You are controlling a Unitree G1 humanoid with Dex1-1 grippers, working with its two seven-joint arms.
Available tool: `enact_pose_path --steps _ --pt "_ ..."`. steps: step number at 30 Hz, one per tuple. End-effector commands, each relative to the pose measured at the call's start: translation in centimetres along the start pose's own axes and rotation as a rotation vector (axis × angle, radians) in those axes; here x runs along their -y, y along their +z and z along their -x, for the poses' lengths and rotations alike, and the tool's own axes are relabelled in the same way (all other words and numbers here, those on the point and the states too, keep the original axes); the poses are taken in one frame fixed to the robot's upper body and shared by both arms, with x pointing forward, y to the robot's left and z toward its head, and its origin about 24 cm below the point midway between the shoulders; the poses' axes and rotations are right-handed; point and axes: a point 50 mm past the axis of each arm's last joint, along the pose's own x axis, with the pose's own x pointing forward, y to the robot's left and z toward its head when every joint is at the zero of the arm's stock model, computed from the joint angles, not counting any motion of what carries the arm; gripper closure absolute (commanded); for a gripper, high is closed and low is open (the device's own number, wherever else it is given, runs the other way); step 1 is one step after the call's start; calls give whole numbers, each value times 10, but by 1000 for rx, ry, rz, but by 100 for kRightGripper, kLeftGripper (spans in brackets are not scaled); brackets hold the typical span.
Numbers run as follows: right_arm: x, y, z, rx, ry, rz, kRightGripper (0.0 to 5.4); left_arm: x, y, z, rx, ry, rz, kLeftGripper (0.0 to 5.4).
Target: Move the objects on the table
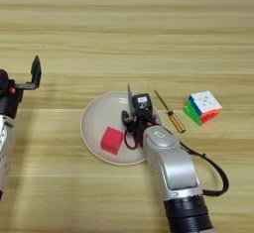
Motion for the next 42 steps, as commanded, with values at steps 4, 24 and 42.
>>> enact_pose_path --steps 4,24,42 --pt "0 0 -2 -11 -2 8 409 2 -1 1 2 2 4 0" --pt "2 10 -1 23 -4 13 471 2 0 0 6 3 4 0" --pt "18 60 21 233 -38 17 472 2 0 -1 4 3 4 0"
